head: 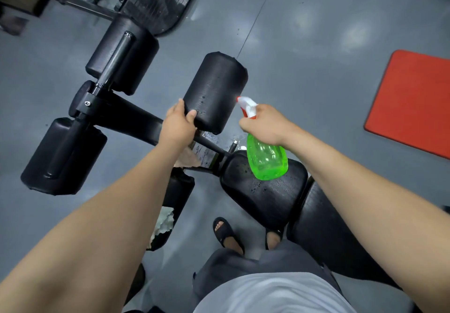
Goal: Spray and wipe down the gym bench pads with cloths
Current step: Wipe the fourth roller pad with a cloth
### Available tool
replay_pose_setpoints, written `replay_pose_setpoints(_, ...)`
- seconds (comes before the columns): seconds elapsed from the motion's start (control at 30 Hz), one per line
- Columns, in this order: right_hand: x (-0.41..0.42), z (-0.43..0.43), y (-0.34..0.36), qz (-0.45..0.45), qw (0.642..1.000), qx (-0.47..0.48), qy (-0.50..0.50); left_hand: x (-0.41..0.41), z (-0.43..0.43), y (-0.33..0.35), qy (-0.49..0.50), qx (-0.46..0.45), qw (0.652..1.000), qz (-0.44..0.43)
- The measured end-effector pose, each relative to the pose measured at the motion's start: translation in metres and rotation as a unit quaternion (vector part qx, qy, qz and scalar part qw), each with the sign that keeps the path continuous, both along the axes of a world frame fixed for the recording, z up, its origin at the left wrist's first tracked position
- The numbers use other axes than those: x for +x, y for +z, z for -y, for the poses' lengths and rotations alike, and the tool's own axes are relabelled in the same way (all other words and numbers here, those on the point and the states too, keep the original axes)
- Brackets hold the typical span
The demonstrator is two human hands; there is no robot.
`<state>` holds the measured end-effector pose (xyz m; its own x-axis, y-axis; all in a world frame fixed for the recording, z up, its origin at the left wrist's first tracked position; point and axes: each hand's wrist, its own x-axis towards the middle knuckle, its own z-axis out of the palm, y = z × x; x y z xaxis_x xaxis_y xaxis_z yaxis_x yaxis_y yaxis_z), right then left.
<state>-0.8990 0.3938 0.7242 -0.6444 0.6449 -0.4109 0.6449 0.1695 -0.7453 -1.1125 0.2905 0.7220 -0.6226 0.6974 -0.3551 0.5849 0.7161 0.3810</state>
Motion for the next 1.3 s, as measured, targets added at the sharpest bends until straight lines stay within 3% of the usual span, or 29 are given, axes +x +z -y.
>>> replay_pose_setpoints(0.2,-0.002,0.018,-0.006,-0.02,0.998,-0.049,-0.016,-0.006,0.001,0.001,0.067,0.051,0.996,-0.031)
replay_pose_setpoints(0.37,-0.012,-0.009,0.001,-0.057,0.992,-0.015,-0.111,0.017,0.012,0.001,-0.008,0.068,0.997,-0.042)
replay_pose_setpoints(0.67,-0.004,0.028,0.002,-0.003,0.997,-0.026,0.068,-0.009,0.0,0.002,0.057,0.027,0.998,-0.011)
replay_pose_setpoints(0.77,-0.005,0.022,-0.001,-0.019,0.999,-0.047,-0.001,-0.011,0.001,0.005,0.071,0.058,0.995,-0.032)
replay_pose_setpoints(0.9,-0.006,-0.007,0.003,-0.058,0.994,-0.019,-0.094,0.008,0.009,0.003,0.001,0.087,0.995,-0.046)
replay_pose_setpoints(1.1,0.0,0.002,0.011,-0.019,1.0,0.013,0.003,0.015,0.014,-0.004,-0.013,0.068,0.996,-0.054)
replay_pose_setpoints(1.3,0.007,0.014,0.002,-0.041,0.998,-0.032,-0.02,-0.005,0.007,0.003,0.062,0.052,0.997,-0.012)
